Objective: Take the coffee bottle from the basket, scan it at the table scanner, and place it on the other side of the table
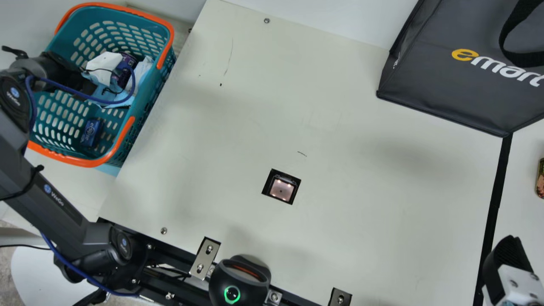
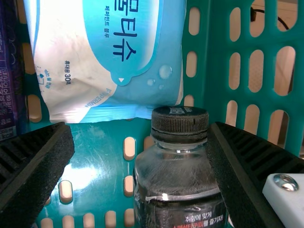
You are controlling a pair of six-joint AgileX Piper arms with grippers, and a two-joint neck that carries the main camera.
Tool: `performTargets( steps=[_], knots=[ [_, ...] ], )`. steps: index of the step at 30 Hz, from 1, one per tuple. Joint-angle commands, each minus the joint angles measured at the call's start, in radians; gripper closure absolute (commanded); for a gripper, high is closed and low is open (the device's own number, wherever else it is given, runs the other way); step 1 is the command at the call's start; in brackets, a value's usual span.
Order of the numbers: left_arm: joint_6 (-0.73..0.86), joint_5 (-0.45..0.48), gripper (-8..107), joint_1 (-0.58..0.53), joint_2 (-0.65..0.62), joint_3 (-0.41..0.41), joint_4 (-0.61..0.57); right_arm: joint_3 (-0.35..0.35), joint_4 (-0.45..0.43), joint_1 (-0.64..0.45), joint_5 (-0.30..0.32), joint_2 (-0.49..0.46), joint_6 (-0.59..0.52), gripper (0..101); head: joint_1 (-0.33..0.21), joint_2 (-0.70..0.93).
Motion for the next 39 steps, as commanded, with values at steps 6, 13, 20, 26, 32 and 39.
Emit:
performTargets(
  steps=[6,13,20,26,32,39],
  knots=[
    [-0.043,-0.074,9,-0.022,-0.004,0.022,0.037,0.0,0.0,0.0,0.0,0.0,0.0,6,-0.03,0.004],
    [-0.095,-0.115,9,-0.04,-0.013,0.048,0.064,0.0,0.0,0.0,0.0,0.0,0.0,6,-0.03,0.004],
    [-0.127,-0.111,56,-0.054,-0.031,0.069,0.067,0.0,0.0,0.0,0.0,0.0,0.0,6,-0.03,0.004],
    [-0.157,-0.1,96,-0.061,-0.042,0.081,0.071,0.0,0.0,0.0,0.0,0.0,0.0,6,-0.03,0.004],
    [-0.189,-0.093,107,-0.062,-0.06,0.092,0.075,0.0,0.0,0.0,0.0,0.0,0.0,6,-0.03,0.004],
    [-0.226,-0.102,107,-0.048,-0.102,0.114,0.073,0.0,0.0,0.0,0.0,0.0,0.0,6,-0.03,0.004]
  ],
)
